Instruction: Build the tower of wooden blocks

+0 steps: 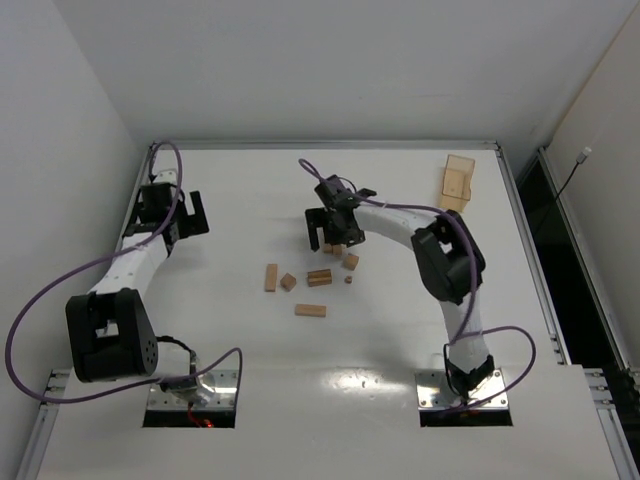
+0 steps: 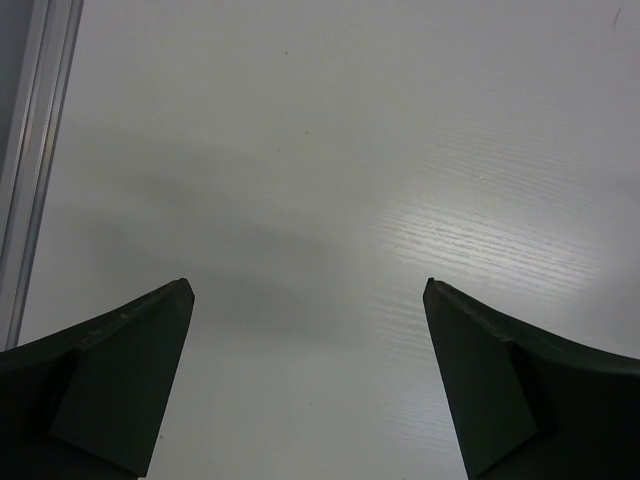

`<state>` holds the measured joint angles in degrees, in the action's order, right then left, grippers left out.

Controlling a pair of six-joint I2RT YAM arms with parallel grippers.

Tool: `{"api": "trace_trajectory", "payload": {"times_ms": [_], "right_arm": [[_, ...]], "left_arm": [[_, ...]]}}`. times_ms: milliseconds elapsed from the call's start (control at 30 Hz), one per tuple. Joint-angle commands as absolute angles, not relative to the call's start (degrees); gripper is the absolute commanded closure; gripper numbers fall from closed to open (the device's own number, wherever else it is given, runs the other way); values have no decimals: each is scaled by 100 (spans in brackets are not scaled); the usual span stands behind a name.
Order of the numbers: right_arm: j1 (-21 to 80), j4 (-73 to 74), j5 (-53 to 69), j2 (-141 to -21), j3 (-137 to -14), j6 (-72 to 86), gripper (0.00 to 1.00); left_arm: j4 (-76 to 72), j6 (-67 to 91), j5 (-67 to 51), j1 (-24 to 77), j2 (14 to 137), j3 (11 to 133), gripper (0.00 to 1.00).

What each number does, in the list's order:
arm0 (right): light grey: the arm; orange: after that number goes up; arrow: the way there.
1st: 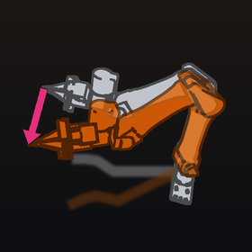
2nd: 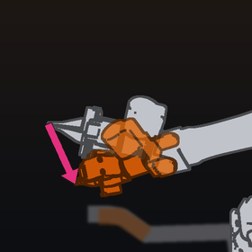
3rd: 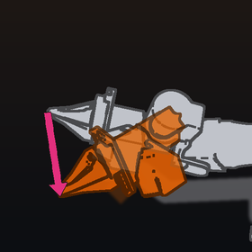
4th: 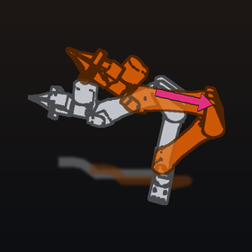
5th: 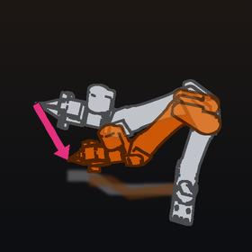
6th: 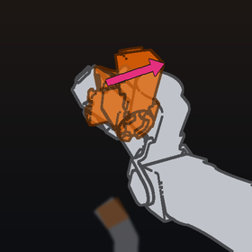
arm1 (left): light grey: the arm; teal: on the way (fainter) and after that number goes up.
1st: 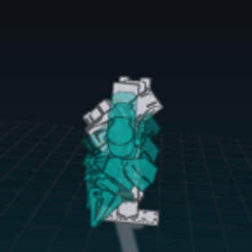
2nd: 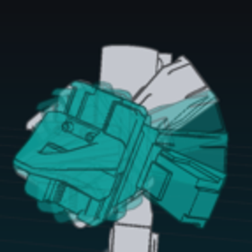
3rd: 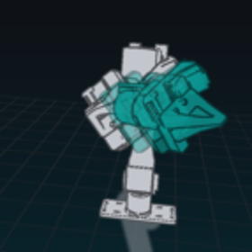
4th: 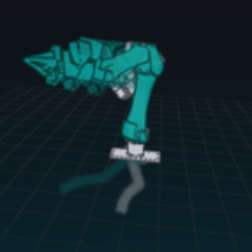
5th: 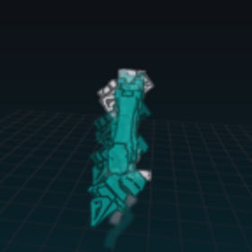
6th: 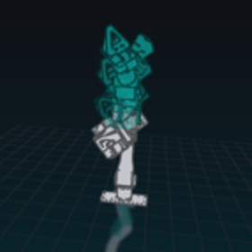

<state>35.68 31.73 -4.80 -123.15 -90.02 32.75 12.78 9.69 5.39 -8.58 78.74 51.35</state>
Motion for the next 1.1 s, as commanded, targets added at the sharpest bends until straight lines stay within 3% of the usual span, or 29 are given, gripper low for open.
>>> {"api": "trace_trajectory", "payload": {"times_ms": [0,267,667,800,1067], "right_arm": [[3612,2305,-676,-10506,-8387,2647,7],[3674,1827,921,-8421,-7111,-227,9],[3612,2136,-105,-7822,-5714,-439,17],[3674,2013,183,-7822,-5599,-649,20],[4736,1837,807,-7770,-5405,-2117,27]], "left_arm": [[1081,984,493,-817,7498,5036,0],[1239,862,-25,-572,7172,4913,0],[2162,1282,105,1334,6819,4833,0],[2302,1485,105,1677,7013,4966,0],[2242,1485,412,1854,7146,4966,0]]}}
